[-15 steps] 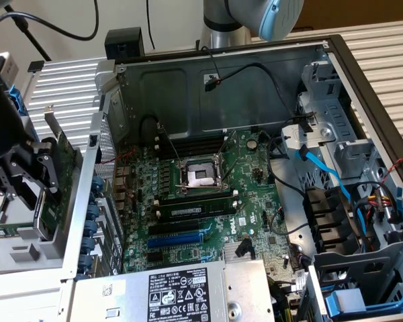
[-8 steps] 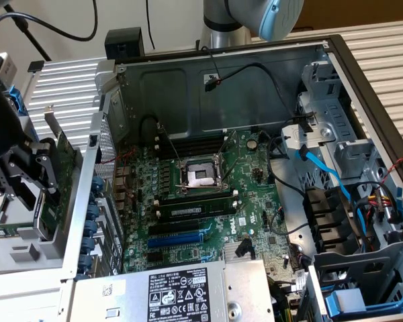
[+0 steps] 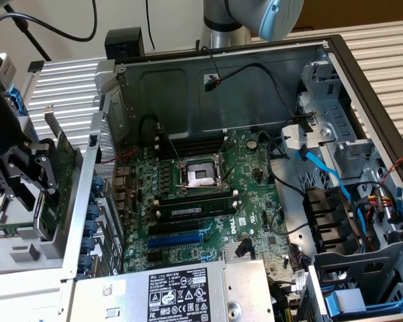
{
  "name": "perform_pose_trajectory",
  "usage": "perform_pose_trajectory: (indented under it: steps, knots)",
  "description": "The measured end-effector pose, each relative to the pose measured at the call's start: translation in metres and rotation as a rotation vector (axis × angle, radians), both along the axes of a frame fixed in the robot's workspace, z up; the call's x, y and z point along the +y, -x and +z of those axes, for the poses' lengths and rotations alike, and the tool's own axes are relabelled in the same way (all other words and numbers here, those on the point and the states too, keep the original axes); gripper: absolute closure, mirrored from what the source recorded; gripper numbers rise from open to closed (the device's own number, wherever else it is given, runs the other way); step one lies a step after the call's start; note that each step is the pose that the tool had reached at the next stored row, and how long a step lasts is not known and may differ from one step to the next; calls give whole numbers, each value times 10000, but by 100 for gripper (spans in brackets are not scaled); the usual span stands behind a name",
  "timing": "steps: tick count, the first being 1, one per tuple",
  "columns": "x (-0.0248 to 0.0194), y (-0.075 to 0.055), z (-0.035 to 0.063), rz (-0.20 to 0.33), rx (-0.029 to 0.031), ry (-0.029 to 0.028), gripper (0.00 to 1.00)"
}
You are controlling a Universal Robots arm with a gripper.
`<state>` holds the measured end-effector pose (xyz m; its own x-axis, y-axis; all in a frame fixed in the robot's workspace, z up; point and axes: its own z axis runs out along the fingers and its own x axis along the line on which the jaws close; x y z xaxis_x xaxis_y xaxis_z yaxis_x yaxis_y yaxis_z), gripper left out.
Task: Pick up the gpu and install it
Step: 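Pick up the gpu and move the gpu toward the slot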
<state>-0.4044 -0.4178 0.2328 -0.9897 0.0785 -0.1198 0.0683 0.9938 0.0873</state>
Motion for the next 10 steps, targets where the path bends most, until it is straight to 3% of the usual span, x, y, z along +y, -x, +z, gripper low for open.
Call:
perform_pose_trajectory:
  steps: [5, 9, 10]
  knots:
    - [-6, 3, 0, 0, 0, -2, 47]
    - [-6, 3, 0, 0, -1, -2, 62]
    - [-6, 3, 0, 0, -1, -2, 62]
